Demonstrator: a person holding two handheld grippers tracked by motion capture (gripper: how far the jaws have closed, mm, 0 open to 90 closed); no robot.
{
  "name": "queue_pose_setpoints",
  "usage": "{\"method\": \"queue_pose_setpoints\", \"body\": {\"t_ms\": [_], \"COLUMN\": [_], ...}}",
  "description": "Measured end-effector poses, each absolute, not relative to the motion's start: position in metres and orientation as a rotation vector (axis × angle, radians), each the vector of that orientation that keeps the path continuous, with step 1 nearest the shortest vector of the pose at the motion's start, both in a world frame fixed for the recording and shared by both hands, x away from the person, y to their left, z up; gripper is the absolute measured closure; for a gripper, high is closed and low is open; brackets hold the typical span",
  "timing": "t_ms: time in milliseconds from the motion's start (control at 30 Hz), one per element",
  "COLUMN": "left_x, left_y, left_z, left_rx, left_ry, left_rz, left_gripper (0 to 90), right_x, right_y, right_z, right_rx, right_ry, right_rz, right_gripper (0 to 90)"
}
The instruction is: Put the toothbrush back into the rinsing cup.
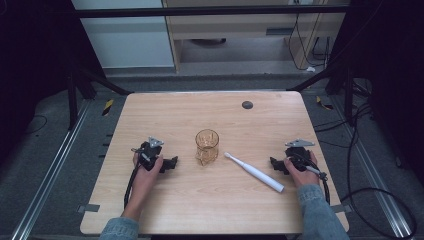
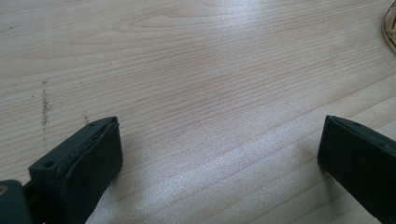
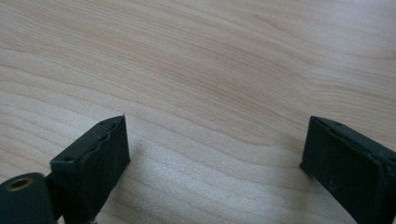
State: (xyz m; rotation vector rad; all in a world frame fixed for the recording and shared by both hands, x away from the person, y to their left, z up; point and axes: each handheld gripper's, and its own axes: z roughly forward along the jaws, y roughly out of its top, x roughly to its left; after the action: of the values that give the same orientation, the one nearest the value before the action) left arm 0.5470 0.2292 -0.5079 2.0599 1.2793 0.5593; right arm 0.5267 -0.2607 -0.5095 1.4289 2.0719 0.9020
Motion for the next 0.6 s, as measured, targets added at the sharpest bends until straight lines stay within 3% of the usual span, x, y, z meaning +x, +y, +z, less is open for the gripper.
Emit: {"method": "queue_pose_setpoints", "body": {"t_ms": [600], "left_x": [0.549], "left_y": [0.230], "left_z": [-0.508], "left_rx": [2.061], "left_ry": [1.276], "left_rz": [0.557], "left_gripper": [0.0], "right_x": [0.500], "right_y": [-0.233], "right_z": [-0.458], "right_rx": [1.239], "right_ry": [2.116], "right_rz": [0.884], "right_gripper": [17.6]}}
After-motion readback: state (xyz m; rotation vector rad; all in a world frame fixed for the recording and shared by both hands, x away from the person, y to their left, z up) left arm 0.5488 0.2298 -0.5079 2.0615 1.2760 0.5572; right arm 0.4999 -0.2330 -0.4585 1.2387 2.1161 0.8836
